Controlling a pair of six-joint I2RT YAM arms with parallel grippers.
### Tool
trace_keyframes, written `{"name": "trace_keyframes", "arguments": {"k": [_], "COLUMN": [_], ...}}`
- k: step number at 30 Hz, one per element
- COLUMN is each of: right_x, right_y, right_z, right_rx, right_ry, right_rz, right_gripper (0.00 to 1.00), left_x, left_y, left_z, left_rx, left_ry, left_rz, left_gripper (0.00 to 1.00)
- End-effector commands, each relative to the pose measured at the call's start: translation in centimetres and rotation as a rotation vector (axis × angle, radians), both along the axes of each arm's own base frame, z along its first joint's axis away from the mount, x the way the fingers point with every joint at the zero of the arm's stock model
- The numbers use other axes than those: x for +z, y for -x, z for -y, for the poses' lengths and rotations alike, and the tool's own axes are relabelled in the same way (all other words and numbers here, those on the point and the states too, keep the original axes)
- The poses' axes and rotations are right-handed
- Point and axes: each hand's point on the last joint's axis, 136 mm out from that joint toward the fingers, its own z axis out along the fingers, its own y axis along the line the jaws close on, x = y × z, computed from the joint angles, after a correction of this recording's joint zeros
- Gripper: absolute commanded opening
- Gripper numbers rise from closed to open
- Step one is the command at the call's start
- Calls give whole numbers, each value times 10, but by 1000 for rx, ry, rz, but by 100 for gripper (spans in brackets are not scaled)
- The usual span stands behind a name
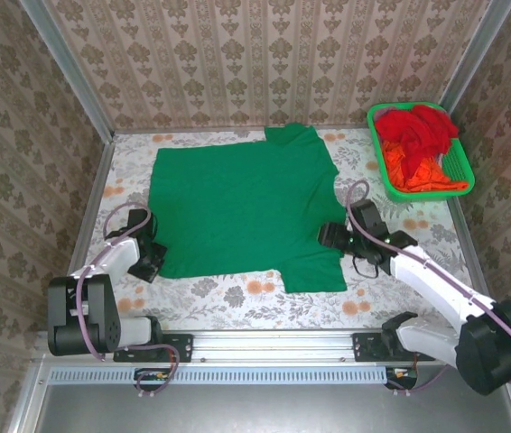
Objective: Fold and stack the t-shirts
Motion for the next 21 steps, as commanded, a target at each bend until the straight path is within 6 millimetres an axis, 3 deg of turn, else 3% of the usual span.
{"name": "trace_keyframes", "arguments": {"k": [1, 7, 15, 21], "right_x": [-29, -53, -61, -65], "right_y": [45, 64, 40, 28], "right_z": [13, 4, 13, 8], "right_rx": [-73, -118, -176, -177], "right_ry": [26, 10, 108, 109], "right_rz": [-171, -265, -231, -218], "right_gripper": [67, 59, 42, 39], "left_x": [1, -1, -3, -4], "left_y": [-1, -1, 2, 2], "left_z": [1, 0, 2, 3], "left_rx": [-16, -23, -22, -22], "left_ry": [3, 0, 13, 17], "left_rz": [15, 13, 13, 13], "left_gripper": [0, 0, 0, 0]}}
